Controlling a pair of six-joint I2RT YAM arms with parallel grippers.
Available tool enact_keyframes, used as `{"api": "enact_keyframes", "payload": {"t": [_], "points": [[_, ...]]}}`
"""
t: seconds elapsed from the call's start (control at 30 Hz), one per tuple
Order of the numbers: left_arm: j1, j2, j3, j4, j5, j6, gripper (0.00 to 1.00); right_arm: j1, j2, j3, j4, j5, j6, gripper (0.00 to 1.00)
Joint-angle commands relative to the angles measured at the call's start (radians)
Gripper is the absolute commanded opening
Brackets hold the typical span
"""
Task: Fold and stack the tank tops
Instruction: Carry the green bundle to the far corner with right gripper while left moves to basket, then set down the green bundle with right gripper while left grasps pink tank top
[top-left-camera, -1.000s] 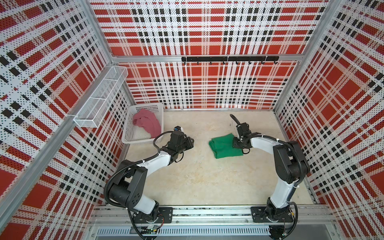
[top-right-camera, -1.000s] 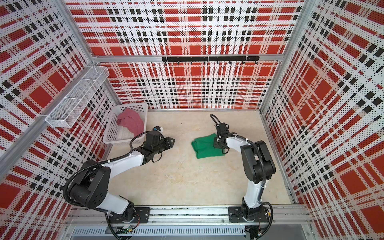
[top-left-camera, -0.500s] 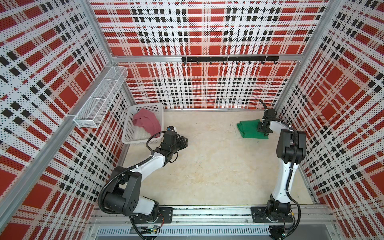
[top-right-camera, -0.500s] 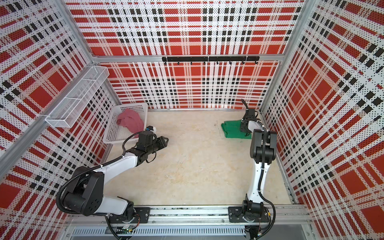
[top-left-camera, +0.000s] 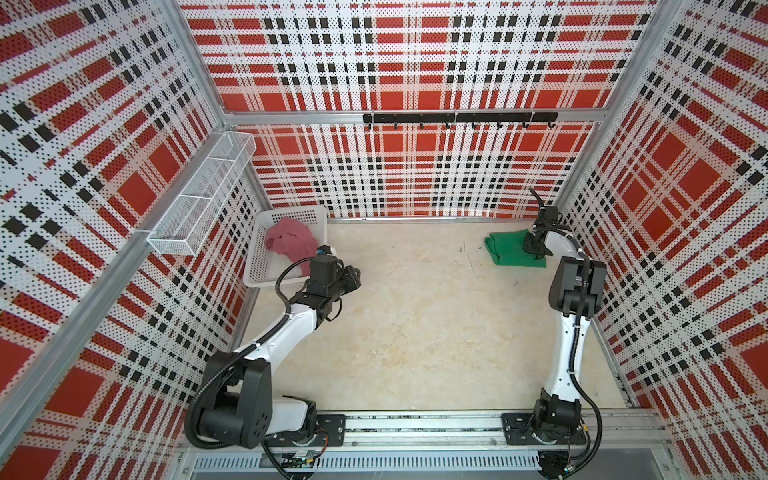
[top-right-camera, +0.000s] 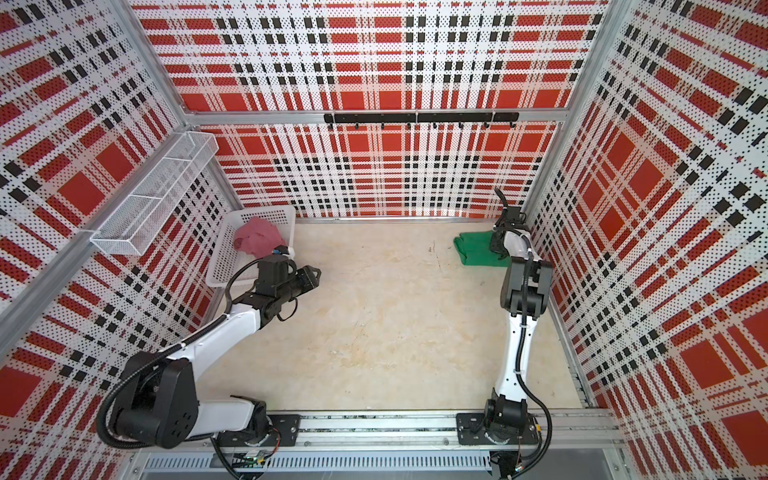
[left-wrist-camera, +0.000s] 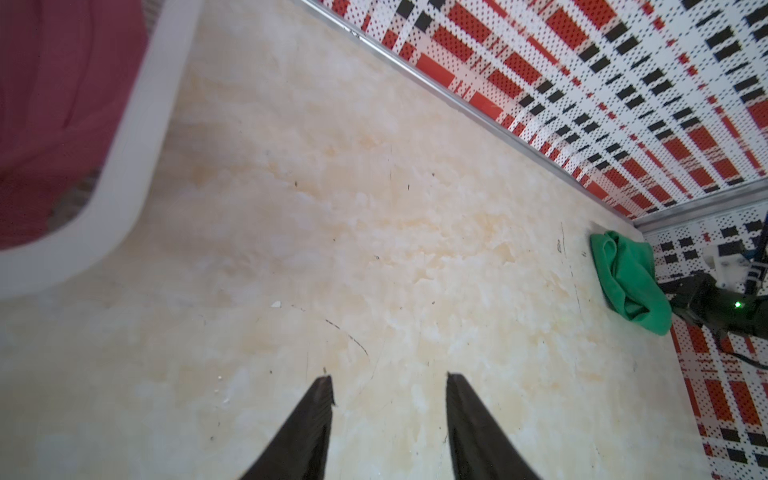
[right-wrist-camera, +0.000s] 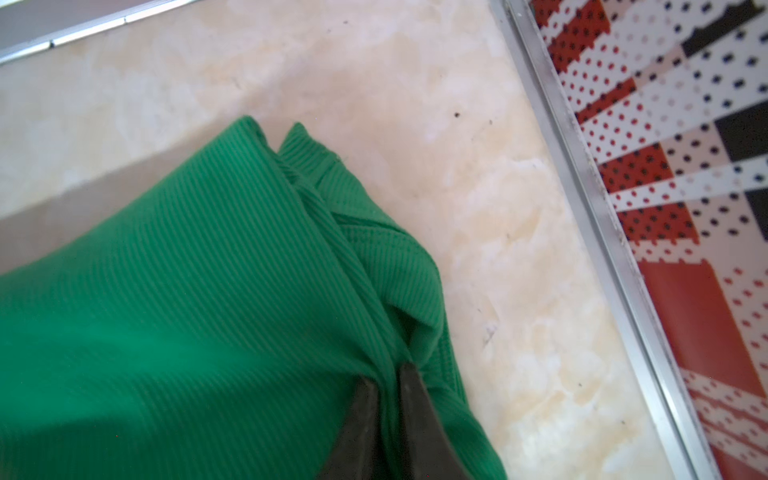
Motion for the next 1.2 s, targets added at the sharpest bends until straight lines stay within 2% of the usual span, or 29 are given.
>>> {"api": "enact_keyframes", "payload": {"t": [0.0,0.03,0.07,0.13,0.27,0.3,0.37,0.43,0.57,0.73,0.83,0.9,1.1,1.17], "points": [[0.007,-0.021,0.024,-0.033,-0.001,0.024,0.49,-0.012,0.008,-0.026,-0.058,0.026,0.058,0.17],[0.006,-0.024,0.028,-0.034,0.0,0.025,0.49,-0.012,0.0,-0.035,-0.048,0.012,0.054,0.2],[0.009,-0.025,0.035,-0.036,-0.003,0.028,0.5,-0.012,-0.011,-0.042,-0.043,-0.003,0.045,0.27],[0.019,-0.027,0.071,-0.054,-0.015,0.052,0.54,-0.01,-0.055,-0.068,-0.028,-0.022,0.023,0.47],[0.056,-0.004,0.217,-0.142,-0.122,0.132,0.68,-0.014,-0.177,-0.232,0.071,-0.151,0.017,0.77],[0.078,0.009,0.252,-0.15,-0.144,0.145,0.72,-0.004,-0.205,-0.274,0.088,-0.147,0.019,0.83],[0.115,0.043,0.308,-0.151,-0.188,0.16,0.8,0.01,-0.274,-0.369,0.15,-0.165,0.011,0.9],[0.159,0.092,0.355,-0.138,-0.237,0.169,0.86,0.018,-0.345,-0.464,0.211,-0.228,0.018,0.92],[0.274,0.241,0.452,-0.089,-0.25,0.152,0.93,0.06,-0.505,-0.642,0.294,-0.184,0.018,1.0],[0.376,0.489,0.638,-0.088,-0.206,0.115,0.97,0.128,-0.709,-0.854,0.356,-0.11,-0.001,1.0],[0.415,0.631,0.746,-0.1,-0.172,0.088,0.97,0.148,-0.794,-0.947,0.398,-0.165,0.042,1.0],[0.437,0.712,0.803,-0.101,-0.141,0.064,0.97,0.169,-0.796,-0.966,0.418,-0.197,0.075,0.99],[0.467,0.854,0.891,-0.111,-0.088,0.021,0.96,0.184,-0.638,-0.858,0.388,-0.209,0.173,0.71],[0.473,0.883,0.902,-0.109,-0.076,0.012,0.96,0.184,-0.577,-0.812,0.394,-0.209,0.202,0.67]]}}
